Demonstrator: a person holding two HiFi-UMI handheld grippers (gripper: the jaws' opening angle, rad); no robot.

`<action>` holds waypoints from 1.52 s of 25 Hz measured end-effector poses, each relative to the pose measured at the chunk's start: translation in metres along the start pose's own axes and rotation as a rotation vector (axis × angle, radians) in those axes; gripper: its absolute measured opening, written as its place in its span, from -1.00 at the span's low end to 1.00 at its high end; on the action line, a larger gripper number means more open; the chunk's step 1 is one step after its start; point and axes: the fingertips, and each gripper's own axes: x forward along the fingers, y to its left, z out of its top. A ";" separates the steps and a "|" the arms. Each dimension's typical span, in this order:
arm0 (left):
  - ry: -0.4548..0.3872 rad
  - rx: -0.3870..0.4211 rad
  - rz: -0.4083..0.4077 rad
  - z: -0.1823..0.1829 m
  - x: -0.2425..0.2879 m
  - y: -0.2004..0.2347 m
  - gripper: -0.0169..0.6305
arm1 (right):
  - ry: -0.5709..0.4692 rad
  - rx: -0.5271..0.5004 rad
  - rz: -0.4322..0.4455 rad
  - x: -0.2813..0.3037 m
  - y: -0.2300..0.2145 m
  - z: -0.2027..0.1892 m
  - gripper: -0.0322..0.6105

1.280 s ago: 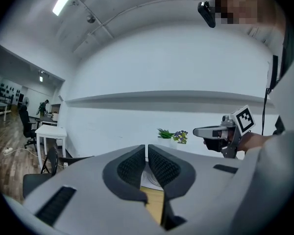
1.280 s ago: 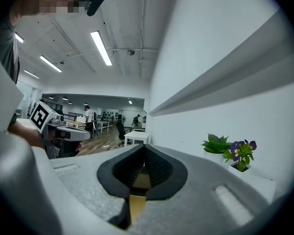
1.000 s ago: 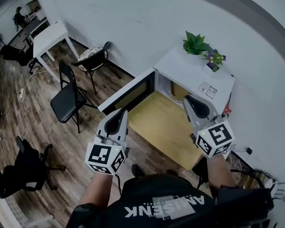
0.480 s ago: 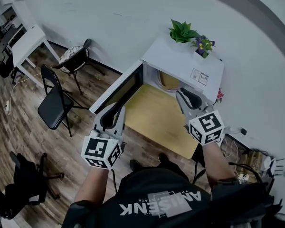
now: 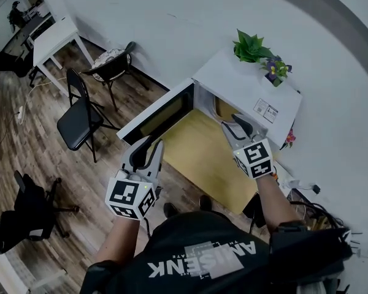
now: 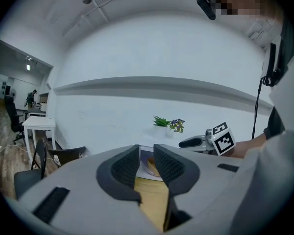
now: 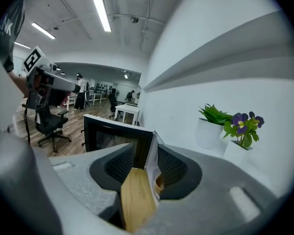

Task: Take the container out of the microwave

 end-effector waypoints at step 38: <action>0.105 -0.088 0.232 -0.036 -0.026 0.008 -0.65 | 0.446 -0.385 -0.001 0.152 -0.034 -0.188 -0.48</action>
